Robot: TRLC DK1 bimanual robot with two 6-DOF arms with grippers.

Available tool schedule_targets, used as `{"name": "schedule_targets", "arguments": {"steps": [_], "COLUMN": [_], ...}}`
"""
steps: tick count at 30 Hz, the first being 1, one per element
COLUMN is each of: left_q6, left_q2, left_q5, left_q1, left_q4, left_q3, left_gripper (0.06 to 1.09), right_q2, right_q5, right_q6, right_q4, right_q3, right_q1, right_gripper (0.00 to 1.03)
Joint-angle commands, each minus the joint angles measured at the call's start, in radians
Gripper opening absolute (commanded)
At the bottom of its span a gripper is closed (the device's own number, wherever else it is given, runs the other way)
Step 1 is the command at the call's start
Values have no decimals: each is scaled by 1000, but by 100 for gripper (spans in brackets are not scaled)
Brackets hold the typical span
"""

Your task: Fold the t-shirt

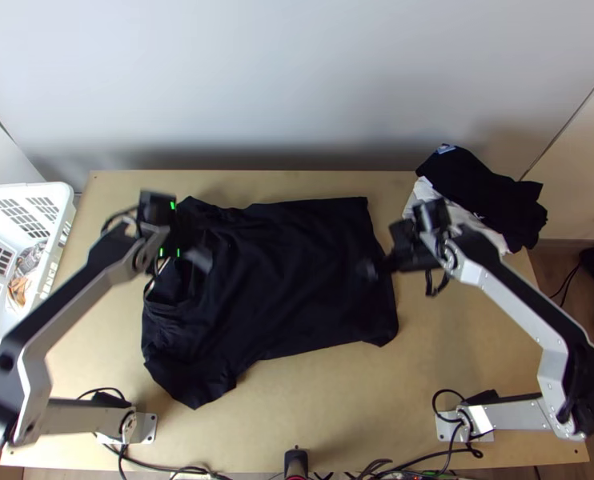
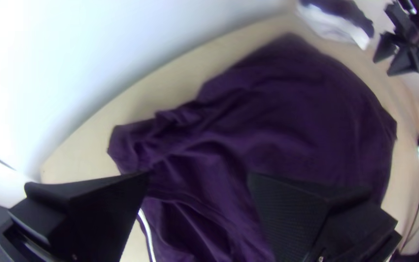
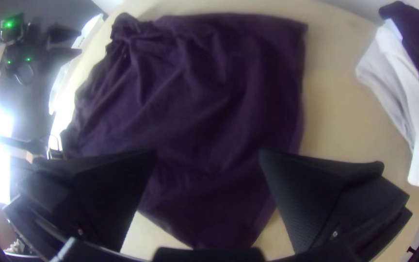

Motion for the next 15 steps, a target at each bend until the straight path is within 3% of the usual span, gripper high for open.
{"name": "schedule_targets", "arguments": {"steps": [1, 6, 10, 15], "left_q6": [-169, -160, -152, -23], "left_q2": [270, 475, 583, 624], "left_q5": [-111, -149, -157, -157], "left_q1": [138, 200, 236, 230], "left_q4": [149, 89, -42, -173], "left_q3": [268, 465, 597, 607], "left_gripper": [104, 104, 104, 104], "right_q2": [107, 169, 189, 195], "right_q5": [22, 22, 22, 22], "right_q6": [47, 49, 49, 47], "right_q4": [38, 35, 24, 10], "right_q3": [235, 325, 341, 318], "right_q1": [-44, -27, -29, -46], "right_gripper": [98, 98, 98, 98]}}
